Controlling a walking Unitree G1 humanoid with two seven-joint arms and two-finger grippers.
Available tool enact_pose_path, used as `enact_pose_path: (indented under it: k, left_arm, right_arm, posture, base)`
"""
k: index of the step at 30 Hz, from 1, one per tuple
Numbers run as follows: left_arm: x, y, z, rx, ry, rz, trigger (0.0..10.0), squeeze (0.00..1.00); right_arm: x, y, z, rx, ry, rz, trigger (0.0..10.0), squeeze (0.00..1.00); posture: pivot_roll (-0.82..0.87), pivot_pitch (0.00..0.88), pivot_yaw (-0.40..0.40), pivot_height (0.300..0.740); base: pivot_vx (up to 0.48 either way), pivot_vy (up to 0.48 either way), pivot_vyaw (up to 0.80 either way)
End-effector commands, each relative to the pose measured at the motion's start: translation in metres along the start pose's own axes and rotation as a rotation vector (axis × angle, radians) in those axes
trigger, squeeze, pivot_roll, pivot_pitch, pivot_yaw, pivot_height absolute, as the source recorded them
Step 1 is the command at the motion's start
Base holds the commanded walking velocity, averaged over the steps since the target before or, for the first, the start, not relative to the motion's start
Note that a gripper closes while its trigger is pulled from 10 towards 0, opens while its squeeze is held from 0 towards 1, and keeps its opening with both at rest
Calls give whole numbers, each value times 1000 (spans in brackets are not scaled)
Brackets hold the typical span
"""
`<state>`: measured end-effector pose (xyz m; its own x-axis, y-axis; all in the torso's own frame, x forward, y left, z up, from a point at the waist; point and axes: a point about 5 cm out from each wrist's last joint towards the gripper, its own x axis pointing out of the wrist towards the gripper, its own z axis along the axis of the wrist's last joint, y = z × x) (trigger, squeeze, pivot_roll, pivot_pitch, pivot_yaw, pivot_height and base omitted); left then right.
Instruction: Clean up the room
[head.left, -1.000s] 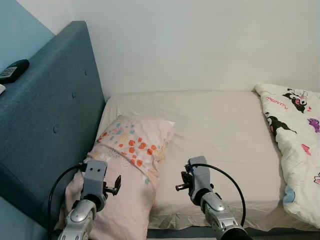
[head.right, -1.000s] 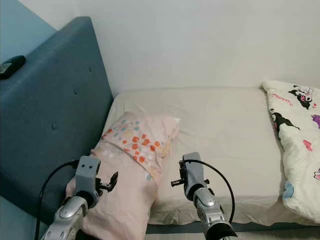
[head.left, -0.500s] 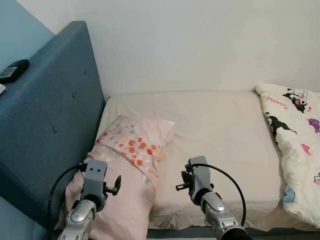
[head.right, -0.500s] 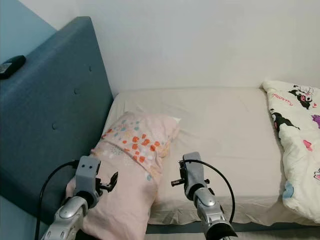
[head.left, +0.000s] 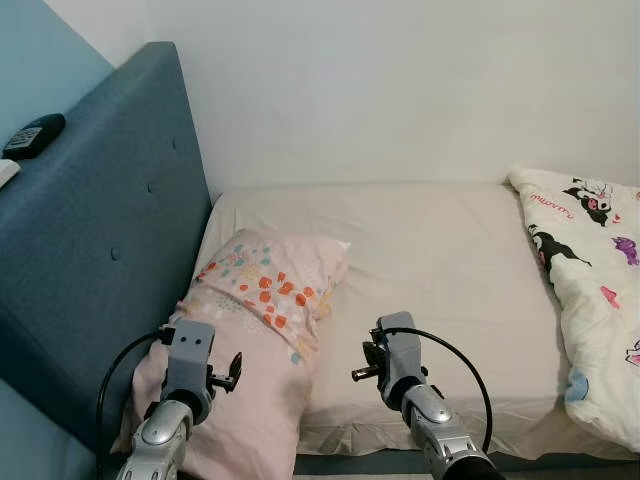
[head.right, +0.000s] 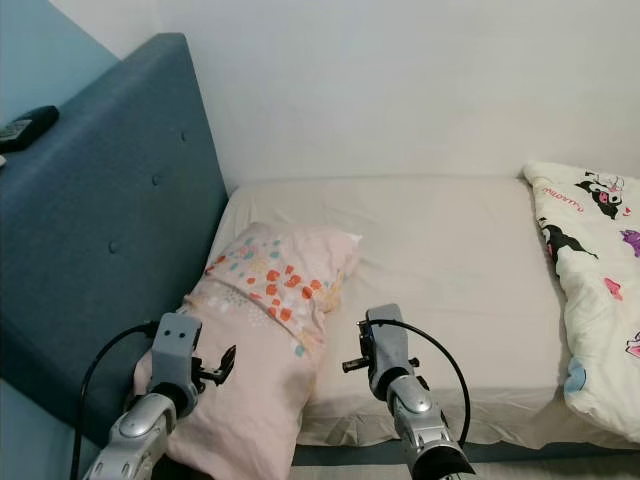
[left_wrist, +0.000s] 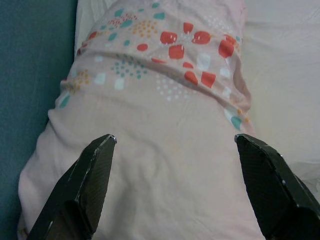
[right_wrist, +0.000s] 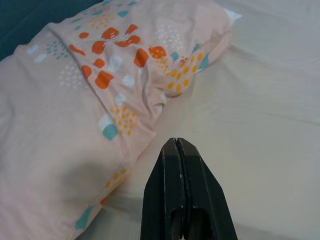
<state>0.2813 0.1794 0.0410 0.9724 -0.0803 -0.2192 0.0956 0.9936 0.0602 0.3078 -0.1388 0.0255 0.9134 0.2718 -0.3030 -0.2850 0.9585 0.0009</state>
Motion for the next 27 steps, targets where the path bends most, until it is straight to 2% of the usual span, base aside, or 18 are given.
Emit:
enact_pose_path:
  k: [1, 8, 22, 27]
  left_arm:
    - [-1, -2, -7, 10, 35, -5, 10000, 0]
    - [-2, -3, -7, 11, 35, -8, 10000, 0]
    - [-2, -5, -7, 15, 42, -20, 10000, 0]
    - [-3, -6, -8, 13, 46, -22, 10000, 0]
  right_arm:
    - [-2, 0, -5, 25, 4, -2, 10000, 0]
    - [-2, 0, -5, 20, 7, -6, 10000, 0]
    - [-3, 0, -5, 31, 3, -16, 10000, 0]
    - [-4, 0, -7, 48, 2, -17, 10000, 0]
  posture:
    - [3, 88, -23, 641]
    - [5, 90, -20, 617]
    - [8, 97, -15, 617]
    - [11, 106, -11, 602]
  base:
    - [0, 0, 0]
    - [0, 0, 0]
    - [0, 0, 0]
    - [0, 0, 0]
